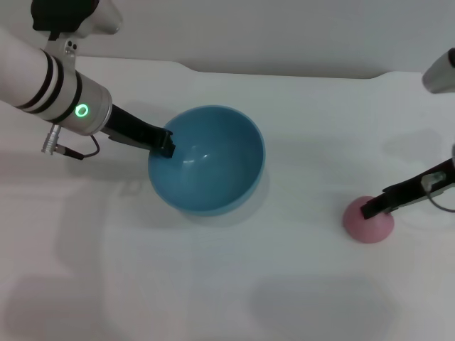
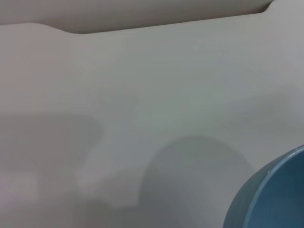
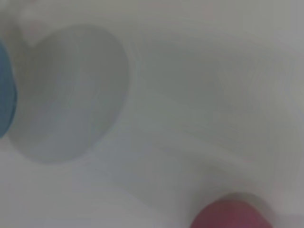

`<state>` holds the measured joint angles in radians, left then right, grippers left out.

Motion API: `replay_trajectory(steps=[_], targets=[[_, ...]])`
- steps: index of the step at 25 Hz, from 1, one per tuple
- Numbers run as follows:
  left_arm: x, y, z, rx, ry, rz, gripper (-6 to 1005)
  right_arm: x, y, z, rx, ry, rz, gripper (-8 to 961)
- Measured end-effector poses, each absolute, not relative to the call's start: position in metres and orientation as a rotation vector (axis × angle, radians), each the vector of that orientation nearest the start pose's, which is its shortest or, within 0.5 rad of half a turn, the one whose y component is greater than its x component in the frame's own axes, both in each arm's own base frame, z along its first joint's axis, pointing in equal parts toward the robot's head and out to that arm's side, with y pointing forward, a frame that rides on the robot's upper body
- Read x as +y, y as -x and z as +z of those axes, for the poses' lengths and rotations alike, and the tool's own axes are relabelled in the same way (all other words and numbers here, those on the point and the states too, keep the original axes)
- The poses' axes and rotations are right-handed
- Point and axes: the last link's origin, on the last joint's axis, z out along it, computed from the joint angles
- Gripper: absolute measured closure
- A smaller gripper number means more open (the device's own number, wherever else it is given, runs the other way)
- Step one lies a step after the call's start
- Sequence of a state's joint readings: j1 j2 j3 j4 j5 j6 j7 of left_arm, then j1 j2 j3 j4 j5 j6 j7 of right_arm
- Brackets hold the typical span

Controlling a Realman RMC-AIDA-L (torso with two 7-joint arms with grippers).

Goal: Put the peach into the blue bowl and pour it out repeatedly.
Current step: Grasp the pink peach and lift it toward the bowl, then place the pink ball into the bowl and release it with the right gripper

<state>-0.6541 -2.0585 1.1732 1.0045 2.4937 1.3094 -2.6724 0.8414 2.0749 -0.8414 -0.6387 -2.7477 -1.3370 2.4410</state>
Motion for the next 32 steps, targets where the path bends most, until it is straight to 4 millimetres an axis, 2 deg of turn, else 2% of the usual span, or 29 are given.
replay_trajectory(steps=[11,17,19,22,26,28,32], targets=[[0.386,0.227,-0.005,-1.418,2.346,0.172,1000,0.384,-0.263,-0.039,1.438,2.428,-0.386,581],[0.385,0.227,-0.006,-1.419,2.350,0.181,1001,0.382,-0.264,-0.037,1.427,2.466,-0.267,585],[0.384,0.227,-0.008,-1.415,2.356,0.192,1001,0.382,-0.266,-0.031,1.428,2.460,-0.207,586],[0.384,0.225,-0.011,-1.407,2.366,0.209,1001,0.380,-0.268,-0.020,1.431,2.444,-0.137,816],[0.383,0.221,-0.015,-1.400,2.381,0.223,1001,0.376,-0.269,0.002,1.424,2.425,-0.046,866],[0.383,0.217,-0.019,-1.400,2.393,0.231,1001,0.375,-0.263,0.015,1.402,2.432,0.045,884],[0.378,0.206,-0.034,-1.380,2.435,0.287,1000,0.373,-0.226,0.035,1.232,2.575,0.320,906]])
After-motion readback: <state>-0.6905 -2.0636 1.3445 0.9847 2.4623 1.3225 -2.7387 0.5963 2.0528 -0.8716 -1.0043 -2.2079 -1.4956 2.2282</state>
